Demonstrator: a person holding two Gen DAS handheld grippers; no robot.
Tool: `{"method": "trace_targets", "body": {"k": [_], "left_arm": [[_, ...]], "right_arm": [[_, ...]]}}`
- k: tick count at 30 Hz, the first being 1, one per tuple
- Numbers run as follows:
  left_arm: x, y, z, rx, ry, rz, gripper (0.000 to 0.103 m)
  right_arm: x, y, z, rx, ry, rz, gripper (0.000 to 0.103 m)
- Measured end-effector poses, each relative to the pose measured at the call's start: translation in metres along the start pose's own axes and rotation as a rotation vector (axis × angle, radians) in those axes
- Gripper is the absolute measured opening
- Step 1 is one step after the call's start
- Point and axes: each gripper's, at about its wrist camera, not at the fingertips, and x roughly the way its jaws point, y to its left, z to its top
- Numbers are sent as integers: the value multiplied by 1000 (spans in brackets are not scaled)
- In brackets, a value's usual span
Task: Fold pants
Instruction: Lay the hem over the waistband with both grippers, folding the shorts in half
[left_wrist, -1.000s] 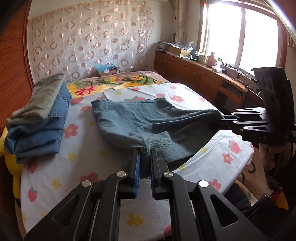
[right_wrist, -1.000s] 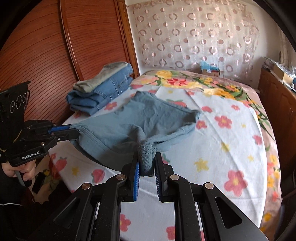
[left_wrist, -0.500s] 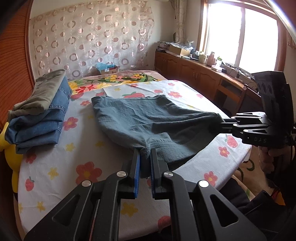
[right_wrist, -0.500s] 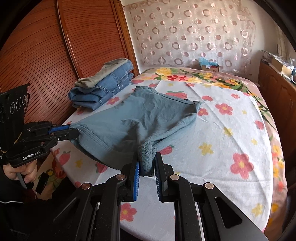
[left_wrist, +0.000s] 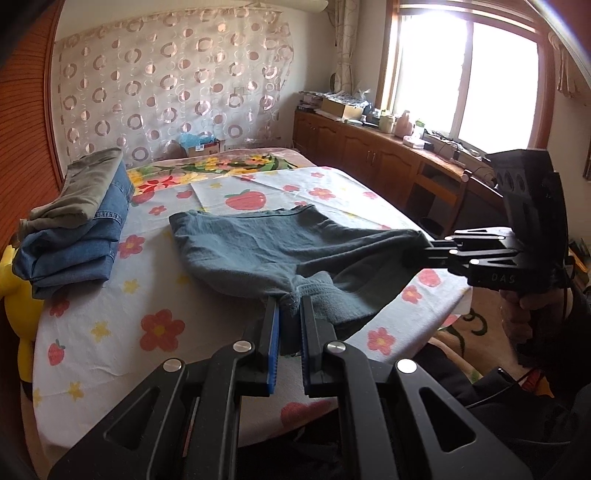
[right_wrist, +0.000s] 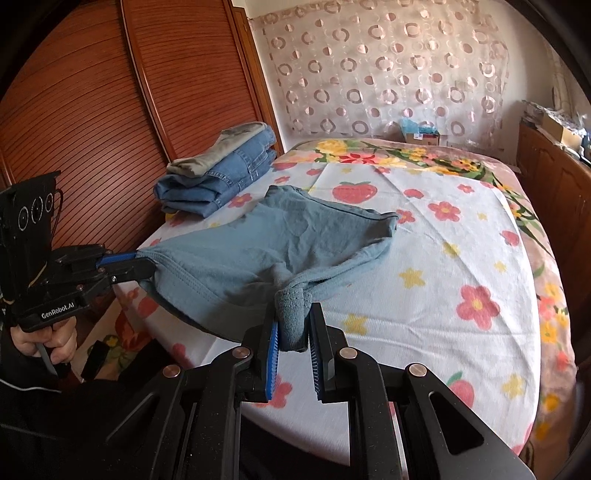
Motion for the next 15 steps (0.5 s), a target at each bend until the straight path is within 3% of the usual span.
{"method": "trace_targets", "body": {"k": [5, 15], "left_arm": [[9, 7, 6, -6, 4, 17, 11], [55, 50, 58, -31, 3, 71, 11]], "right_arm": [[6, 0, 15, -16, -20, -13, 15], [65, -30, 57, 32, -43, -51, 15]]}}
